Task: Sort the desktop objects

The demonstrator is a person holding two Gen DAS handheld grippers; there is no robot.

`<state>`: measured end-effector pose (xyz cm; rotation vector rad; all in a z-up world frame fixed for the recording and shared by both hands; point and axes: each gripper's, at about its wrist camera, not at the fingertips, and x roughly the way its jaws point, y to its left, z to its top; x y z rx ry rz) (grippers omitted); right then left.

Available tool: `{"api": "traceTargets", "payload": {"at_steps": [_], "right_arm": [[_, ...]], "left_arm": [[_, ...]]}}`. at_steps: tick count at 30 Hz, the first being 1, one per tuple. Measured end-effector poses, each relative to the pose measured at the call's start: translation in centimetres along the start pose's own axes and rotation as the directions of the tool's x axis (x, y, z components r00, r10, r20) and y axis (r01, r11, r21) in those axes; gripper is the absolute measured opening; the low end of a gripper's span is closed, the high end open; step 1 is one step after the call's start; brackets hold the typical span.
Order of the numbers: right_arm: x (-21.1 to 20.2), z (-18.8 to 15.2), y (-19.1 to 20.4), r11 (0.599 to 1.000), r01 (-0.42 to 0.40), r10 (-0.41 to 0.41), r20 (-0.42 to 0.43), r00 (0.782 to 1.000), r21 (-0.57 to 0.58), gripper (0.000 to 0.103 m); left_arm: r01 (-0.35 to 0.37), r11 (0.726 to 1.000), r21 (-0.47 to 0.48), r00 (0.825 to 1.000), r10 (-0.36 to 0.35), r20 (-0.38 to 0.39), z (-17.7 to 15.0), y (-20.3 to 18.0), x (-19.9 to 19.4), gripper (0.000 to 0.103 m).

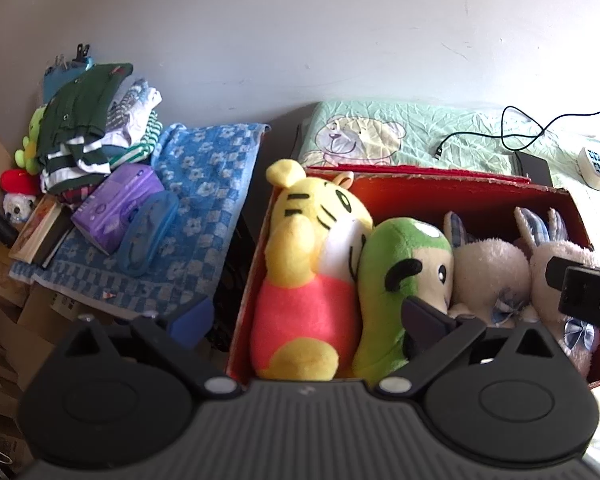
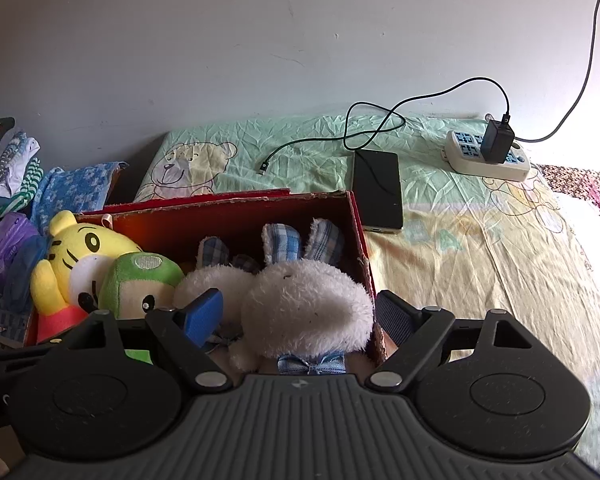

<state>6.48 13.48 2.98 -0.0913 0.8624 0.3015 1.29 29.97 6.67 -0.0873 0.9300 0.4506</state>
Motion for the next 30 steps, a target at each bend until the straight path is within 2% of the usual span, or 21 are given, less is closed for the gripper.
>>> {"api": "traceTargets", "payload": {"at_steps": [10,21,30], "right_arm": [[-0.29,-0.03,-0.12,1.0,0.001,-0.001,0.01,1.0,0.003,0.085],[-0.54,-0.29,0.48,1.0,-0.009,0.009,0.008,1.0,-0.017,0.085],[-0.32,-0.49,0.53,1.0,-0.019,0.019,-0.011,1.0,-0.008,0.085]], "left_arm": [[-0.021,1.0,-0.006,1.0,0.021,-0.001,-0.08,0.25,-0.14,0.101],[-0.003,1.0,-0.002,1.0,0.003,-0.011,-0.23,0.34,0.0,0.101],[0.012,1.0,-0.003,0.999,-0.012,-0.052,-0.45,0.19,0.68,0.101]]}}
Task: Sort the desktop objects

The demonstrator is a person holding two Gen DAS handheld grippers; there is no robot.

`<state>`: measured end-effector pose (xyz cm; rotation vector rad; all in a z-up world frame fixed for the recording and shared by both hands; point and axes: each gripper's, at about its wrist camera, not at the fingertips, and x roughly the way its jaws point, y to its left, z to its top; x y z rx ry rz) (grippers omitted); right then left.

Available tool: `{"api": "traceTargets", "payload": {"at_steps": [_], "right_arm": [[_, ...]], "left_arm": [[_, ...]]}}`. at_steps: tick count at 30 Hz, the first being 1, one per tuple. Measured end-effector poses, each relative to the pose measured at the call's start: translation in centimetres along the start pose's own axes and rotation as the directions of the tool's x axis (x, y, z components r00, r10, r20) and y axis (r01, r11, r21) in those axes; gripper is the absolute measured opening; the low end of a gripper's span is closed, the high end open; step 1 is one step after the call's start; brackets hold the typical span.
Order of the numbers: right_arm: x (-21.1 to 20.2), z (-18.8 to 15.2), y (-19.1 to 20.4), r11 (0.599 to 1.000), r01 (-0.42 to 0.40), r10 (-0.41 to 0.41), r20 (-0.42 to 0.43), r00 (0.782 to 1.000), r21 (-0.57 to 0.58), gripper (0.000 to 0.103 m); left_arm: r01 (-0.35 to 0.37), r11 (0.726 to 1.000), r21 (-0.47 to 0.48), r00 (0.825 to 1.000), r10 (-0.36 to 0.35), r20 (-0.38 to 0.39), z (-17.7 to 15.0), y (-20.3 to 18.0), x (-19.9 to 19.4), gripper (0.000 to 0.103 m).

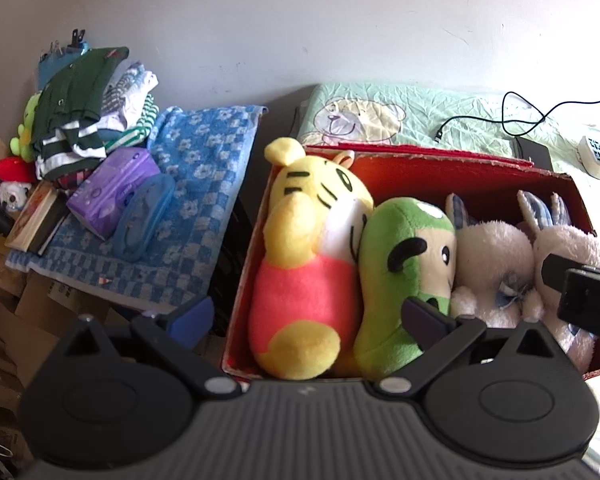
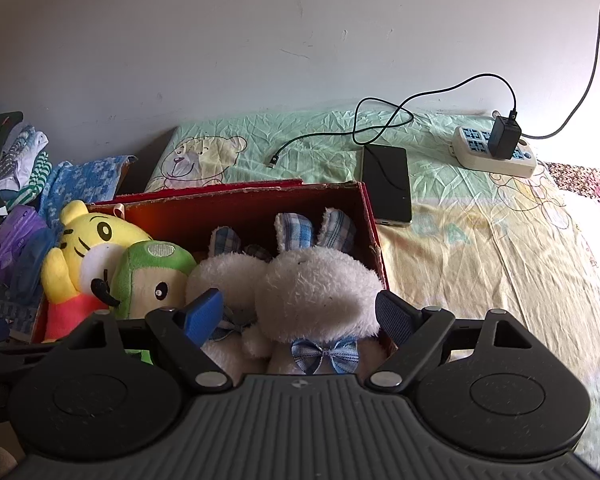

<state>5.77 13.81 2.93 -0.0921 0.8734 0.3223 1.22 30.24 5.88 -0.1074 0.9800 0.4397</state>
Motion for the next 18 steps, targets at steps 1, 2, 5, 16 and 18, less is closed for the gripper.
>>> {"api": "traceTargets", "payload": {"at_steps": [1,2,5,16,18], "right_arm": [[0.03,0.0,0.02,1.0,0.001,-0.001,0.0,1.0,0.0,0.085],[0.04,-0.01,0.0,1.0,0.0,0.0,-0.001,1.0,0.001,0.085],[0.1,-0.03,-0.01,1.0,-0.004,0.004,-0.005,1.0,0.003,0.085],[0.36,-0.12,-0.22,1.0,-0.003,0.003,-0.013,1.0,0.002,0.085],[0.35,-0.11,-0.28,1.0,0.004,-0.004,-0.009,1.0,0.0,0.085]], "left_arm": [[-0.002,1.0,0.003,1.0,0.002,0.0,-0.02,-0.07,0.06,0.101],[-0.004,1.0,0.005,1.0,0.004,-0.001,0.0,-0.11,0.12,0.101],[-0.012,1.0,0.009,1.0,0.012,-0.012,0.03,-0.25,0.33,0.101],[-0.004,1.0,0.025,1.0,0.005,-0.02,0.02,-0.63,0.51,0.101],[-0.004,1.0,0.027,1.0,0.005,-0.022,0.01,-0.66,0.59,0.101]]}}
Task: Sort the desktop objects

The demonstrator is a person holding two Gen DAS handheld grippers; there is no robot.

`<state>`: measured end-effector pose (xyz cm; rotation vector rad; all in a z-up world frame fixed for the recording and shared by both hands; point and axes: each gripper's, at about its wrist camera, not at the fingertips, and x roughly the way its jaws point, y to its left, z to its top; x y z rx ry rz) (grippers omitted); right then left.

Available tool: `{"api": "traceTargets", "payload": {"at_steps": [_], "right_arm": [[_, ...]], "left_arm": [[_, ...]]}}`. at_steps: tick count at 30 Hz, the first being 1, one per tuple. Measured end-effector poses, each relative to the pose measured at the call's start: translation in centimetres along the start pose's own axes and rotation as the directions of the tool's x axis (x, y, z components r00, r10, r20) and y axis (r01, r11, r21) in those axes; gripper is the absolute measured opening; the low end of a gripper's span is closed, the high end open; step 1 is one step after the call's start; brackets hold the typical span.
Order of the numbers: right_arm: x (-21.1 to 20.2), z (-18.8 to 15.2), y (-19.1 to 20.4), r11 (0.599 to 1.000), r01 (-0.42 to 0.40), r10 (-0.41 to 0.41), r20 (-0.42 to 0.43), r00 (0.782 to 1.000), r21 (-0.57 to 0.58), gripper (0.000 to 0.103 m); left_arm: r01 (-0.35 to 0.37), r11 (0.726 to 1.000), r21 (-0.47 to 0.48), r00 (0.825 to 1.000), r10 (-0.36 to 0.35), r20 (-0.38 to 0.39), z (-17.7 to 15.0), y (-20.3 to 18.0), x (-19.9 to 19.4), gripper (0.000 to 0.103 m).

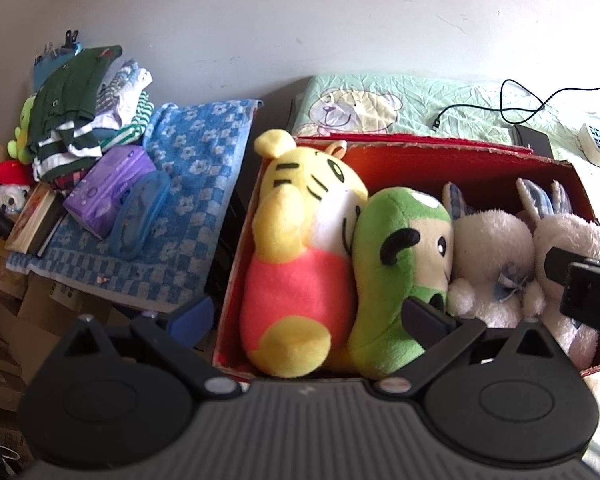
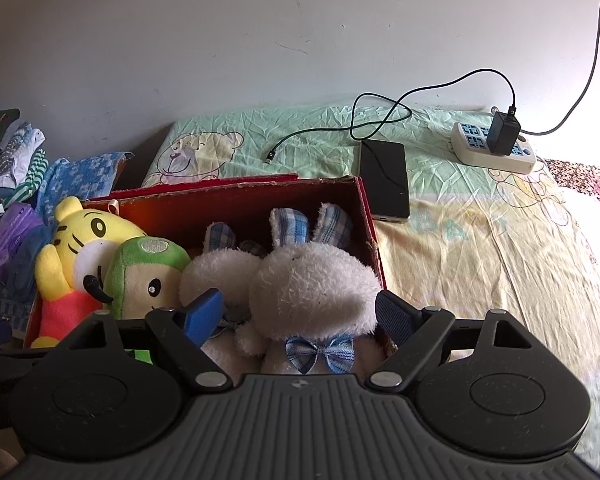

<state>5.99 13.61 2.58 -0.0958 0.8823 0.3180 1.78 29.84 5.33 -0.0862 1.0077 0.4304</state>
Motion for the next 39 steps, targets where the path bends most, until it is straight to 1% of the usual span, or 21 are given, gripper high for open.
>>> {"api": "traceTargets", "payload": {"at_steps": [3,8,24,27,29,33,36,39], "right_arm": [[0.0,0.1,-0.2,1.0,0.004,-0.004,-0.003,1.0,0.001,0.085],[0.1,0.0,-0.5,1.0,0.001,-0.001,-0.015,1.0,0.009,0.085],[0.6,-0.3,-0.6,1.0,-0.003,0.003,-0.035,0.999,0.008,0.085],[0.6,-0.3,-0.5,1.0,-0.002,0.003,-0.035,0.999,0.006,0.085],[0.7,-0.1,-0.4,1.0,-0.019,0.02,-0.048,0.999,0.007,0.085],[0.6,0.2,-0.6,0.999,-0.037,0.037,-0.053,0.998,0.012,0.085],[0.6,0.6,-1.7,0.998,-0.026,0.028,-0.048,0.998,0.051,0.085],[0.6,0.8,-2.7,0.997,-0.011,0.015,-0.047,0.999,0.079,0.085]], "left_arm": [[-0.014,1.0,0.009,1.0,0.014,0.002,-0.1,-0.1,0.1,0.101],[-0.015,1.0,0.016,1.0,0.015,0.006,0.0,-0.3,0.0,0.101],[0.001,1.0,0.02,1.0,-0.001,0.0,-0.2,-0.4,0.3,0.101],[0.001,0.999,0.044,0.999,0.0,-0.034,0.3,-0.9,0.6,0.101],[-0.002,0.999,0.054,0.999,0.004,-0.04,0.6,-1.3,0.4,0.101],[0.037,0.997,0.061,0.998,-0.034,-0.055,1.0,-2.1,0.1,0.101],[0.035,0.996,0.084,0.998,-0.031,-0.051,1.0,-3.4,0.0,0.101],[0.043,0.995,0.089,0.998,-0.038,-0.056,1.0,-4.1,0.0,0.101]]}}
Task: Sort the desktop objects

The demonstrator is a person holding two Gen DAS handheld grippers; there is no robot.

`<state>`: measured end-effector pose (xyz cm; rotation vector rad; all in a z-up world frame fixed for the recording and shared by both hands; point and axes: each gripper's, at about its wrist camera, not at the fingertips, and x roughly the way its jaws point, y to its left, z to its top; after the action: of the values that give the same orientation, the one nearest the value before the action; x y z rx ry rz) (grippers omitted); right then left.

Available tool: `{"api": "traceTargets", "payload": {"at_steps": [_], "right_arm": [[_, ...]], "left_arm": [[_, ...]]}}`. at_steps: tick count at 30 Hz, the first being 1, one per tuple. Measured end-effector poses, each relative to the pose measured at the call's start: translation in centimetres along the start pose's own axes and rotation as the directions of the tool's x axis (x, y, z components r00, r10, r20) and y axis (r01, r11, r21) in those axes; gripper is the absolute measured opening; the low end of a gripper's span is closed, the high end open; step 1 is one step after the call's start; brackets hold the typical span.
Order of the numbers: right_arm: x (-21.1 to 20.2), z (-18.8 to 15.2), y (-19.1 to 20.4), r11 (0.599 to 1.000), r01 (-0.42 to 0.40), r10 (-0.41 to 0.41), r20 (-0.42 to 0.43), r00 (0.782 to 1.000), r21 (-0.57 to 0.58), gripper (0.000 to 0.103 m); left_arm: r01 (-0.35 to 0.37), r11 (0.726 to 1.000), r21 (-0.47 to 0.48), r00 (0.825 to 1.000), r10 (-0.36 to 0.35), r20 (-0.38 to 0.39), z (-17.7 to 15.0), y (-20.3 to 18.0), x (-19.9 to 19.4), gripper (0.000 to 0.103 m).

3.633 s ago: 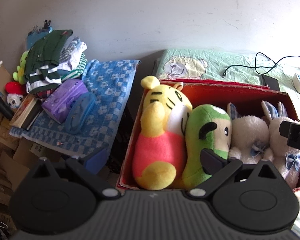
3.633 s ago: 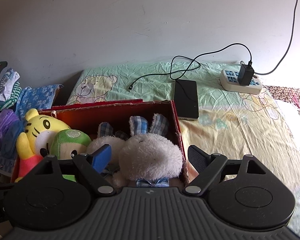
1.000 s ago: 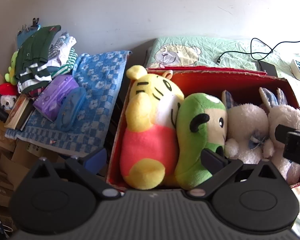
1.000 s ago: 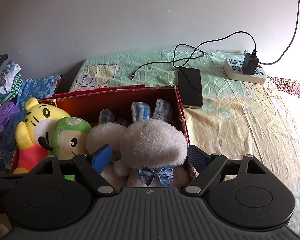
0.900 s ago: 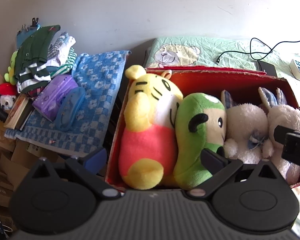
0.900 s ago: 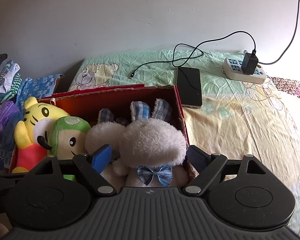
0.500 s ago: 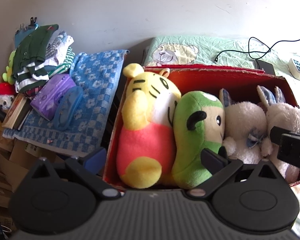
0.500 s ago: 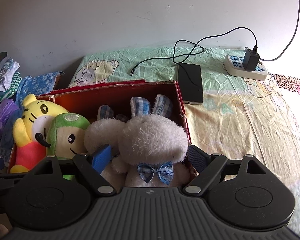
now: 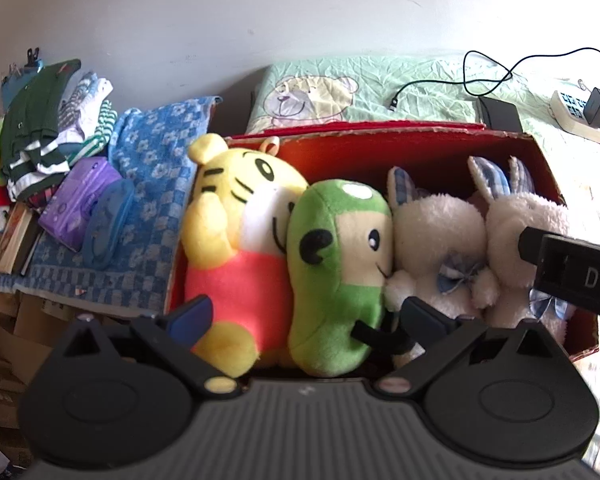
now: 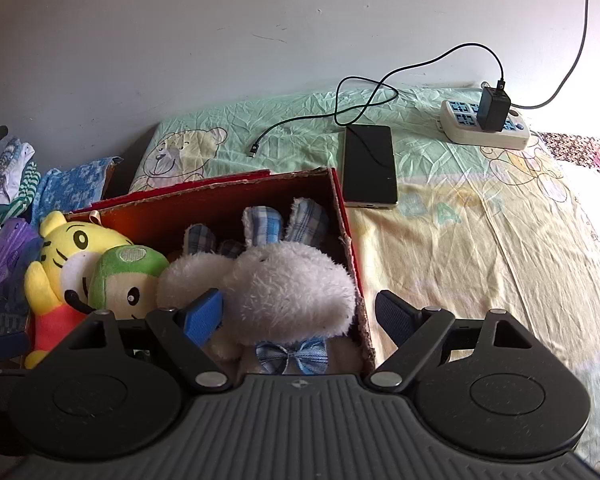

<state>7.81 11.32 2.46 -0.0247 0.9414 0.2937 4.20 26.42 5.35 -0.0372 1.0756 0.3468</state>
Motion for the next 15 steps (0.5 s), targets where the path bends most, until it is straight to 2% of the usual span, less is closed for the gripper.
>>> {"api": "traceTargets", "payload": {"at_steps": [5,15], "right_arm": [[0.1,-0.2,-0.6,1.0,-0.013,0.013,-0.012,1.0,0.022,0.085],[0.3,-0.3,0.6,0.999,-0.006,0.005,-0.01,1.0,-0.033,0.085]], "left_arm": [[-0.007,1.0,-0.005,1.0,0.007,-0.019,-0.2,-0.2,0.1,0.101],[0.004,1.0,-0.023,1.0,-0.004,-0.008,0.1,0.4,0.1,0.101]]}}
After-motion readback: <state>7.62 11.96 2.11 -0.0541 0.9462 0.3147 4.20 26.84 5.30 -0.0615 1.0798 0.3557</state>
